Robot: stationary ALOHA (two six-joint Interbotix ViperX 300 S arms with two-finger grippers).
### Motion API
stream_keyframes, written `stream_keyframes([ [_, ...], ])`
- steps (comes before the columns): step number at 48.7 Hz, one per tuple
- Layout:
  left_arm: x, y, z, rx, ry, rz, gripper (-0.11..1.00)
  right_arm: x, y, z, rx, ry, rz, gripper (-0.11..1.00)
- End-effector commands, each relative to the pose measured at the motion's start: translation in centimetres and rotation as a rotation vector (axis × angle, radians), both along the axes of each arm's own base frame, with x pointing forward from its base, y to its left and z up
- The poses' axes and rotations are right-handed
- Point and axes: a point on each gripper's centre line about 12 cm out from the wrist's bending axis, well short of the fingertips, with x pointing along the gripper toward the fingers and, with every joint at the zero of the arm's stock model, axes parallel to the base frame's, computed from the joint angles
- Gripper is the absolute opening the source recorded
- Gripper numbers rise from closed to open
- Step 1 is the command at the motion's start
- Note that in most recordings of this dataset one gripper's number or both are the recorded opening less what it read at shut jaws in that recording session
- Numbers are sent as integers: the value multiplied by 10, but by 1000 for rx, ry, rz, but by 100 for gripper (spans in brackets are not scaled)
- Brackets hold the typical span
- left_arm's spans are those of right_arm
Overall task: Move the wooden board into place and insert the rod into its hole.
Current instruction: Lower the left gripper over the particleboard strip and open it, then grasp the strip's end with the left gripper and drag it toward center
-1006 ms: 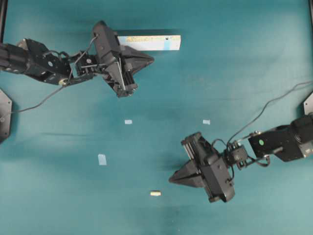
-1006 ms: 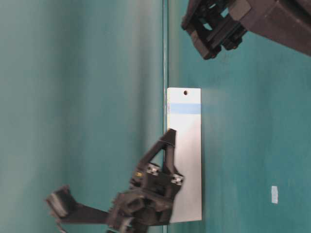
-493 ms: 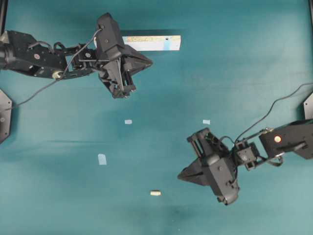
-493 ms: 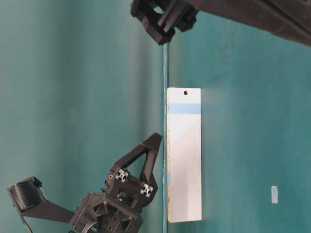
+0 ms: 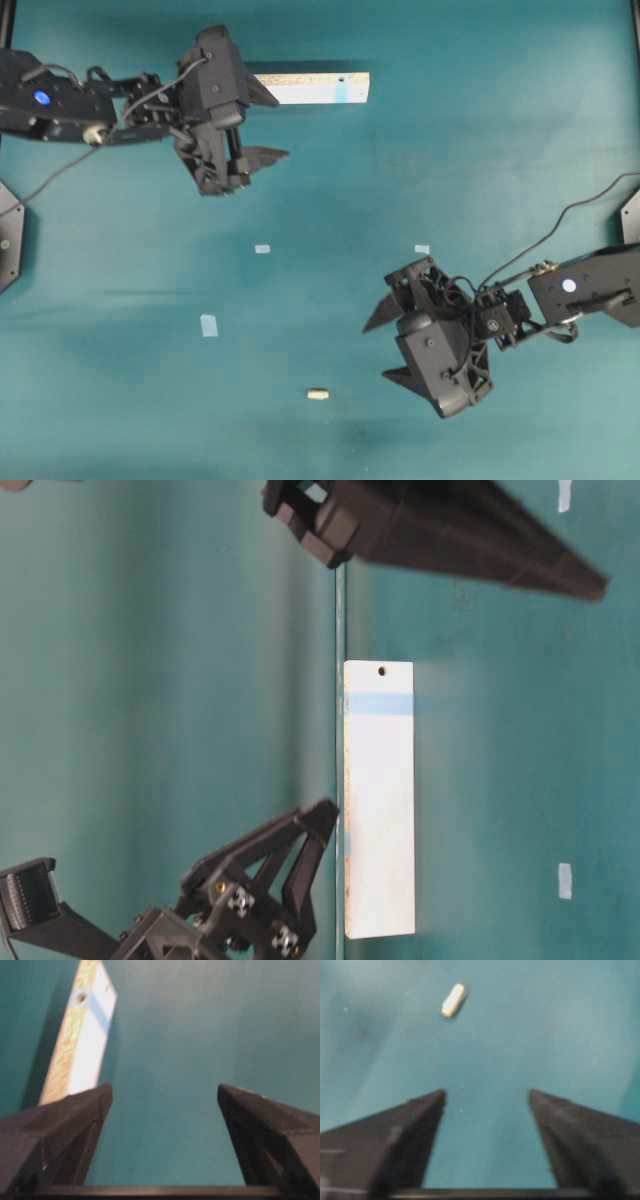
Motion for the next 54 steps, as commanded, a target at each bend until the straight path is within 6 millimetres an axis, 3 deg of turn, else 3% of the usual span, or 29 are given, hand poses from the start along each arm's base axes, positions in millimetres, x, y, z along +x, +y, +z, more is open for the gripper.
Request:
stream_keyframes([
  [1,-6,18,19,42,-13,24,90,5,3,17,16,-40,1,92],
  [10,-19,48,23,105,11,61,90,5,3,16,16,-21,-7,91],
  [21,-22,66,17,150,46,67,90,3,4,15,11,-8,-5,91],
  [54,-6,81,-41,157,81,71,90,4,4,16,69,33,-65,91],
])
